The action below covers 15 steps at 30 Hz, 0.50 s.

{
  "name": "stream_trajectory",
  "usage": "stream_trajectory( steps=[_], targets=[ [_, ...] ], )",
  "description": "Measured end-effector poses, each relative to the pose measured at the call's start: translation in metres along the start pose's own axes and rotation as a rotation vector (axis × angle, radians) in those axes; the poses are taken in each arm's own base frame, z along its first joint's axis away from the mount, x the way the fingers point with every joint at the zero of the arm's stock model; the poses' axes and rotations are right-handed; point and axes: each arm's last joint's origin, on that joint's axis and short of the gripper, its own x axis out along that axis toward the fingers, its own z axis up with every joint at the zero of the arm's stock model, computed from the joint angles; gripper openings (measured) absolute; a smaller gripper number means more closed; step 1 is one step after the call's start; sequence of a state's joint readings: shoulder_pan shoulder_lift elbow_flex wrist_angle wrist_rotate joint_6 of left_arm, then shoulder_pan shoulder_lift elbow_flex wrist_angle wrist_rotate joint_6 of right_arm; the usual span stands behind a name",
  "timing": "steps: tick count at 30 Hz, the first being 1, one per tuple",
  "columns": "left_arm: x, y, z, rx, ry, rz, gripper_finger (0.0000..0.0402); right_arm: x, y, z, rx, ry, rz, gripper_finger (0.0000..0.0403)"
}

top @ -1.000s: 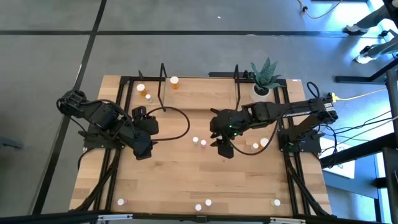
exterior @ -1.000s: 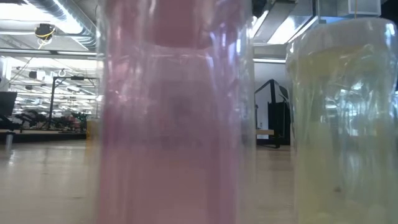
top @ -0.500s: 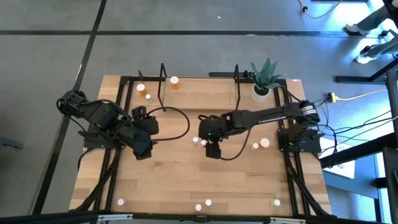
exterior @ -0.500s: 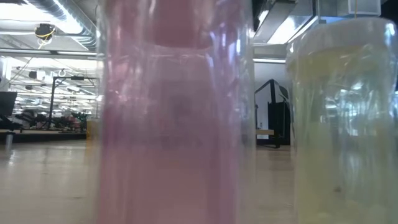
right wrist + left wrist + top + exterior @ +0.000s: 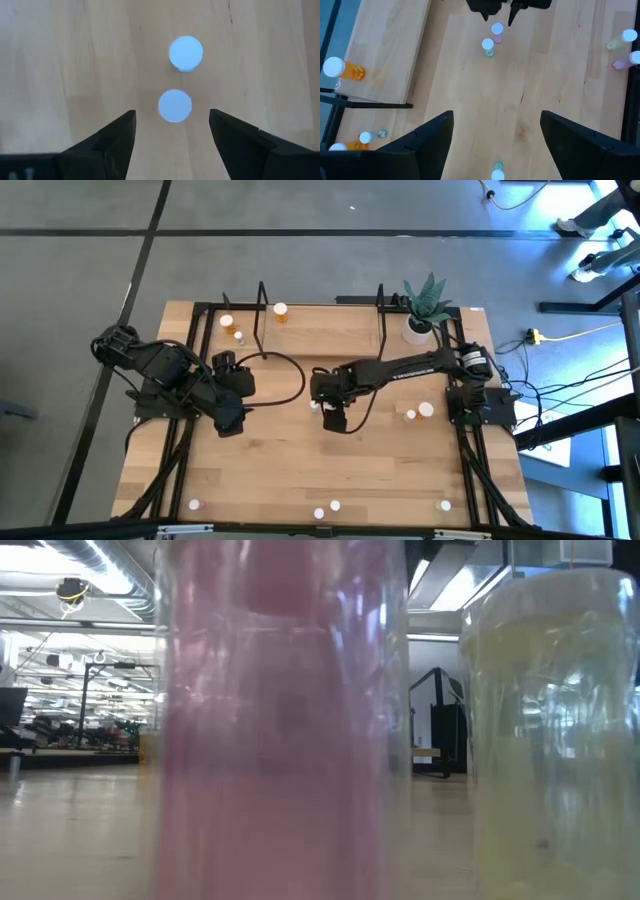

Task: Pick and place medicine bottles onto shelf by color
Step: Put the top pink pill bottle on the shelf

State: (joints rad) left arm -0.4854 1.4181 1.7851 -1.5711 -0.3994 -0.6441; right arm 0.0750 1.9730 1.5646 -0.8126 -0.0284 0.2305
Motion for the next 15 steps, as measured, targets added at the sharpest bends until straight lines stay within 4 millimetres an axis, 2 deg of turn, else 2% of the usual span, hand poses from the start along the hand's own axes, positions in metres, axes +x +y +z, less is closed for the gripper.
stream_trajectory(
  steps=[15],
  targets=[
    [0.000, 0.000, 0.000, -0.001, 0.000, 0.000, 0.0291, 0.019, -0.001, 0.003, -0.005, -0.002, -0.035, 0.0254]
  ],
)
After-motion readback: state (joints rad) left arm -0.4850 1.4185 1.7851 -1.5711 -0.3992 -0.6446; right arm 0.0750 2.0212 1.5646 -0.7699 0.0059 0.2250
